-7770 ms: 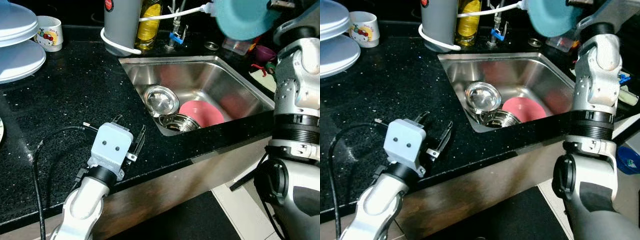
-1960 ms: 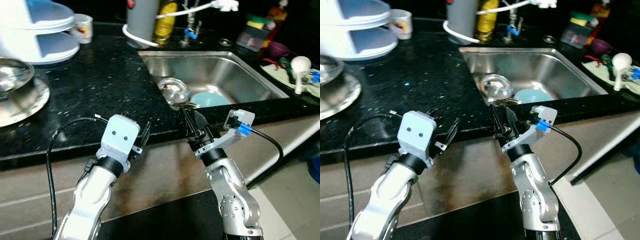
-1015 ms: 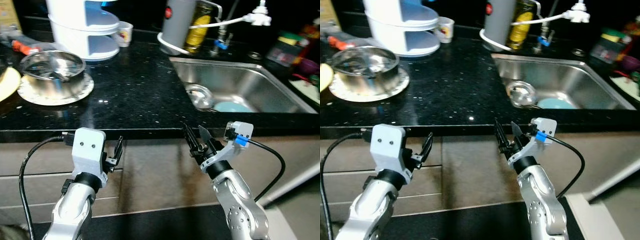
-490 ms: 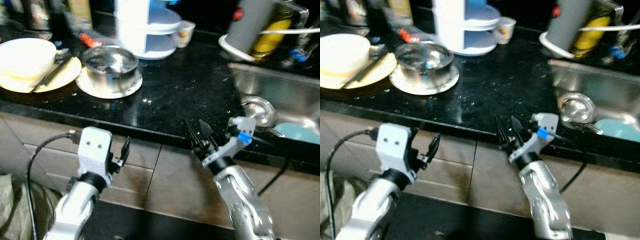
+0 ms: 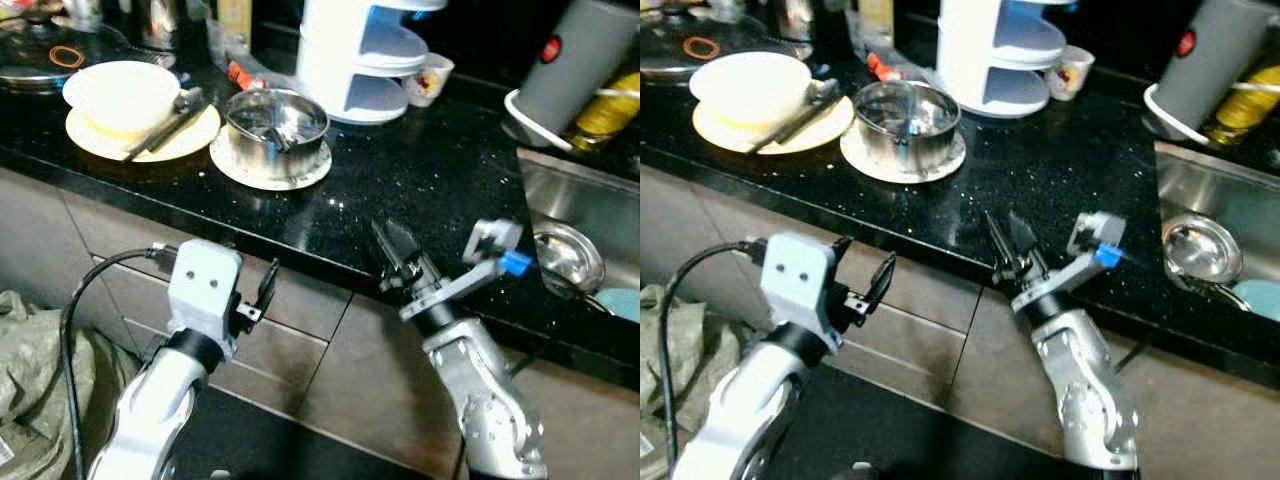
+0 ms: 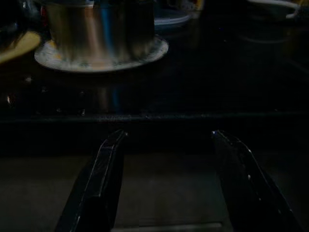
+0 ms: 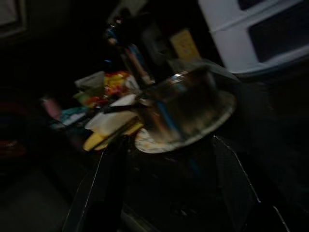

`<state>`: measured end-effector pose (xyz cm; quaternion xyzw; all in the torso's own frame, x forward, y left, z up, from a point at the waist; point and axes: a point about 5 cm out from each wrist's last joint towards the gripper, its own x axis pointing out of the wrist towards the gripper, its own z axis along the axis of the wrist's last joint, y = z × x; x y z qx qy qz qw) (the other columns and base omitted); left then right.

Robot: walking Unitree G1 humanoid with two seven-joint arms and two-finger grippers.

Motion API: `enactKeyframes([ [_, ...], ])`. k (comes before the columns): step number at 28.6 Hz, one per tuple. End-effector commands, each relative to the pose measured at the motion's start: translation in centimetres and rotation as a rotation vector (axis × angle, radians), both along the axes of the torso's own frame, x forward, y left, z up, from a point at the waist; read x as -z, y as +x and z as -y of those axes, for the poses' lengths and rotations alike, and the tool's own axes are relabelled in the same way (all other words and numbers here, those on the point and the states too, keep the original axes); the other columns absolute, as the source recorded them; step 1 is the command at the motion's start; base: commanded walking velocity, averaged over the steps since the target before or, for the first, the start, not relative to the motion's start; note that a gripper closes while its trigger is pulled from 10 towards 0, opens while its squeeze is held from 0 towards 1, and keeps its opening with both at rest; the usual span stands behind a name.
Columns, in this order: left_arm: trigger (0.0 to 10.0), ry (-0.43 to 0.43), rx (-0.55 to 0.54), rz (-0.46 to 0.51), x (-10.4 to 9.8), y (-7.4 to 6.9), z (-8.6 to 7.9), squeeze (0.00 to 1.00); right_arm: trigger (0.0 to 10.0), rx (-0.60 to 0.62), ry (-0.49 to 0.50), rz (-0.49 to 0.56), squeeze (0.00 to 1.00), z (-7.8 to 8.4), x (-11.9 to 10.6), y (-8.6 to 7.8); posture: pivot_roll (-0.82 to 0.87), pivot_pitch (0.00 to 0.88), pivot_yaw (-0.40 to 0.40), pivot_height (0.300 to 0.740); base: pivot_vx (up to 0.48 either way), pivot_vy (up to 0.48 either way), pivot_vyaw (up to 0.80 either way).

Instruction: Kitchen organization

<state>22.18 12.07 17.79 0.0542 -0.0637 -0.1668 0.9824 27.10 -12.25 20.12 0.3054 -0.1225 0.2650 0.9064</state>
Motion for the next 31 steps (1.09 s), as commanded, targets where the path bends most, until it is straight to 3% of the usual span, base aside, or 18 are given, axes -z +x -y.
enactKeyframes([
  [1,10.0,-0.005,-0.023,-0.038,0.7,-0.3,-0.6,0.00,10.0,-0.022,0.010,0.006,0.00,-0.2,-0.3,-0.1,0.15,0.010,-0.170,0.740,0.000,0.000,0.00],
  [9,10.0,-0.016,-0.042,-0.048,1.0,-0.2,-0.7,0.00,10.0,-0.052,0.026,0.066,0.00,-1.6,-2.4,0.5,0.14,0.021,-0.165,0.740,0.000,0.000,0.00],
  [11,10.0,-0.026,-0.058,-0.057,1.3,0.1,-1.0,0.00,10.0,-0.027,-0.073,0.101,0.00,-2.2,-2.7,0.8,0.13,0.007,-0.163,0.740,0.000,0.000,0.00],
  [12,10.0,-0.026,-0.058,-0.057,1.3,0.1,-1.0,0.00,10.0,-0.027,-0.073,0.101,0.00,-2.2,-2.7,0.8,0.13,0.007,-0.163,0.740,0.000,0.000,0.00],
  [13,10.0,-0.033,-0.063,-0.056,1.2,0.4,-1.1,0.00,10.0,0.018,-0.159,0.119,0.00,-2.2,-3.1,1.4,0.12,0.027,-0.170,0.740,0.000,0.000,0.00],
  [16,10.0,-0.031,-0.059,-0.050,1.2,0.5,-0.9,0.00,10.0,0.108,-0.198,0.145,0.00,-1.5,-4.2,2.5,0.11,0.018,-0.163,0.740,0.000,0.000,0.00],
  [22,10.0,-0.025,-0.049,-0.040,1.0,0.5,-0.7,0.00,10.0,0.115,-0.187,0.172,0.00,-0.9,-5.0,2.7,0.11,0.036,-0.166,0.740,0.000,0.000,0.00],
  [26,10.0,-0.023,-0.041,-0.035,0.9,0.4,-0.6,0.00,10.0,0.066,-0.172,0.154,0.00,-0.5,-4.1,1.9,0.10,0.019,-0.165,0.740,0.000,0.000,0.00],
  [31,10.0,-0.014,-0.038,-0.040,1.1,0.5,-0.8,0.00,10.0,0.074,-0.054,0.088,0.00,0.8,-2.4,1.1,0.12,0.025,-0.146,0.740,0.000,0.000,0.00],
])
